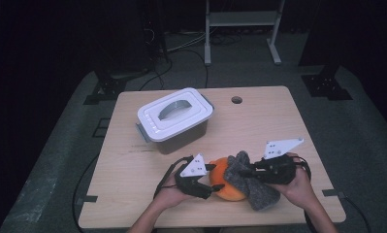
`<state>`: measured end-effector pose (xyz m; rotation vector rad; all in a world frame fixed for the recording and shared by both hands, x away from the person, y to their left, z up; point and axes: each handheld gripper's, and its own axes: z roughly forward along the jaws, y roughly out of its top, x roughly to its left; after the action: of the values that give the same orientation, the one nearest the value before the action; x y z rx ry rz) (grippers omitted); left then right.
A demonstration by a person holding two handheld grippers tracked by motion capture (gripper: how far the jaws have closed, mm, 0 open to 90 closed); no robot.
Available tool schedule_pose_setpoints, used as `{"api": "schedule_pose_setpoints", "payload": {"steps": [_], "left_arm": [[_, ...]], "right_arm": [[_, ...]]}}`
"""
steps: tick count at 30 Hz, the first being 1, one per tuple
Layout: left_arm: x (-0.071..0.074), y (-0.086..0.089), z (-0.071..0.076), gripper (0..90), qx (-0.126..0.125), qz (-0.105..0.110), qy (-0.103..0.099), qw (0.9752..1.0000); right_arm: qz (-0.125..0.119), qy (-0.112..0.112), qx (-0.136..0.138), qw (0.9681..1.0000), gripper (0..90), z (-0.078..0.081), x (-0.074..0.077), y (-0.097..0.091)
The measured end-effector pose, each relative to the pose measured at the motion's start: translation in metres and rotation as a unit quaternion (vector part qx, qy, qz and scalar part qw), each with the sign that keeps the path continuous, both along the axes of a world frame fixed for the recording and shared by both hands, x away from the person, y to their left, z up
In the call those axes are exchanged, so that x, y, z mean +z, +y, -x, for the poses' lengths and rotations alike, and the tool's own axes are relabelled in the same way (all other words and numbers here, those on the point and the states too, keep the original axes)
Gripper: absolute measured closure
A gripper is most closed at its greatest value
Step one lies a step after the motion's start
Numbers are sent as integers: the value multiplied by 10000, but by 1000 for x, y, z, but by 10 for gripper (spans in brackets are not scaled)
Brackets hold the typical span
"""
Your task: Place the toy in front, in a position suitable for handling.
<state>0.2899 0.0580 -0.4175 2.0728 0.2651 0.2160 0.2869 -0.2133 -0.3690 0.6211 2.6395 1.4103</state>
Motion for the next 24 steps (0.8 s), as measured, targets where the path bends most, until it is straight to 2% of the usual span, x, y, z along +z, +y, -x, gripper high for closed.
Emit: {"api": "schedule_pose_setpoints", "payload": {"steps": [2, 4, 6, 8, 12, 14, 15, 17, 18, 20, 22, 24], "left_arm": [[1, -1, 1, 333, 16, -36, -39, 10000], [-1, 1, 1, 328, 13, -116, -55, 9999], [-3, 3, 0, 325, 30, -85, -5, 10000], [-3, 5, -3, 324, 34, -88, 41, 9999], [-5, 8, -5, 321, -27, -128, 76, 9999], [-5, 8, -5, 310, -31, -131, 106, 9999], [-5, 9, -6, 293, -42, -97, 165, 9998], [-7, 10, -11, 215, -128, 44, 553, 9984], [-8, 10, -13, 179, -70, 96, 713, 9974], [-10, 11, -16, 140, -12, 118, 865, 9962], [-12, 11, -16, 139, -20, -13, 821, 9966], [-14, 10, -13, 188, -25, -124, 717, 9973]], "right_arm": [[113, -55, 127, 9998, 777, 3, 0, 12], [273, -37, 173, 9995, 775, 3, -6, 18], [228, 122, 229, 9994, 775, 0, -11, 16], [242, 158, 148, 9995, 775, -3, -12, 9], [82, 234, -196, 9995, 771, -10, -17, -6], [55, 306, -258, 9992, 771, -14, -20, -11], [58, 351, -268, 9990, 771, -15, -22, -12], [52, 418, -252, 9988, 771, -16, -25, -12], [65, 448, -218, 9987, 771, -15, -26, -11], [102, 511, -91, 9986, 771, -12, -29, -5], [147, 583, 56, 9982, 771, -9, -30, 1], [221, 616, 149, 9977, 771, -8, -31, 5]]}}
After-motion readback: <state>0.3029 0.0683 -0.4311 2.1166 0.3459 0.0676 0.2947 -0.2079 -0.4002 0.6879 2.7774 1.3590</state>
